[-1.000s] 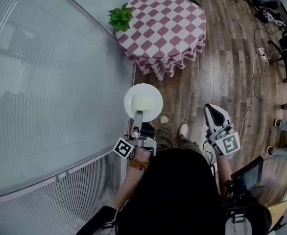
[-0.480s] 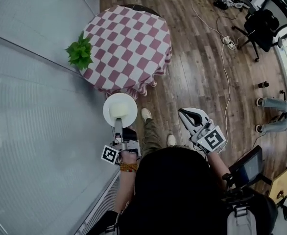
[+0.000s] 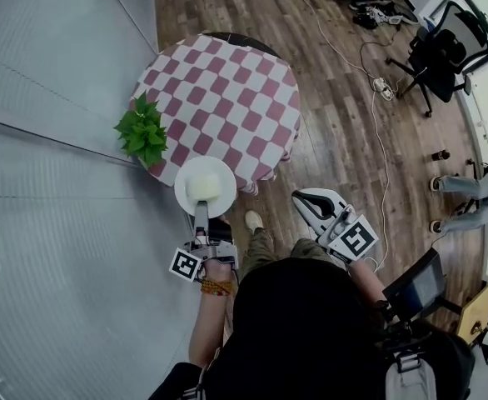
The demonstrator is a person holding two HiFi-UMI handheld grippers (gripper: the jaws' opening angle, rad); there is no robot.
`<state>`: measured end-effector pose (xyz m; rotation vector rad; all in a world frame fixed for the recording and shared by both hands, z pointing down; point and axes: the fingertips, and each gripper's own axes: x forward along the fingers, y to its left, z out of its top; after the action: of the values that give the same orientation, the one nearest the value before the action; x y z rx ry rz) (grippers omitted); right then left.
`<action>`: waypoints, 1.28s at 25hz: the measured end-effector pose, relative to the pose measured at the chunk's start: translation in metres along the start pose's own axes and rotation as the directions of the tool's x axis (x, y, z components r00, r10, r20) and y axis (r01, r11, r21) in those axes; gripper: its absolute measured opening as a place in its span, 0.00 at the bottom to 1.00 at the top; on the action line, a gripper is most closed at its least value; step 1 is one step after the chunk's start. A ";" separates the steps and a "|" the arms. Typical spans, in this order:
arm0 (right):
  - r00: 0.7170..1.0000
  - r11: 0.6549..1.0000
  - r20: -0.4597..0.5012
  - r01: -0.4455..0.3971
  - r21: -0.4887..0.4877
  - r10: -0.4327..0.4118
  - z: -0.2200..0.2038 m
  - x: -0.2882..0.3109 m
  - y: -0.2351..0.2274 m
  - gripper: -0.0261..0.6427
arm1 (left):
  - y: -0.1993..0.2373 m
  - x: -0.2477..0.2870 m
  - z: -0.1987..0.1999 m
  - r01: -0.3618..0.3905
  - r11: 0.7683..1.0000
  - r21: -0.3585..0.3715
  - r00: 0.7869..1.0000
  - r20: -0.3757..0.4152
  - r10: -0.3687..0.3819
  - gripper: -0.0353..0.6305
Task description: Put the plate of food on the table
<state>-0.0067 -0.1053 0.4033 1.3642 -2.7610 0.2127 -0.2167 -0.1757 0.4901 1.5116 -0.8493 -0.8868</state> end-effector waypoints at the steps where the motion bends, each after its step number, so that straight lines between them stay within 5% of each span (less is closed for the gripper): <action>1: 1.000 1.000 -0.007 0.001 0.000 -0.001 0.003 0.014 -0.003 0.06 | 0.003 0.011 0.010 -0.007 1.000 0.005 1.000 -0.016 0.007 0.09; 13: 1.000 0.997 -0.018 -0.021 0.072 0.022 -0.006 0.082 -0.054 0.06 | 0.034 0.079 0.039 -0.065 0.998 -0.019 0.998 -0.010 0.065 0.09; 21: 0.992 0.984 0.030 -0.125 0.130 0.122 -0.001 0.143 -0.124 0.06 | 0.029 0.132 0.041 -0.108 0.994 0.030 0.992 0.069 0.106 0.09; 25: 0.997 0.987 0.017 -0.083 0.134 0.081 -0.003 0.156 -0.174 0.06 | 0.027 0.172 0.037 -0.075 0.996 0.056 0.995 0.071 0.071 0.09; 32: 0.995 0.979 0.017 -0.102 0.175 0.100 -0.026 0.171 -0.226 0.06 | 0.030 0.205 0.039 -0.130 0.988 0.081 0.985 0.123 0.119 0.09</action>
<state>0.0684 -0.3718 0.4705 1.2621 -2.8810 0.4668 -0.1594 -0.3782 0.5009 1.4754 -1.0702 -0.8620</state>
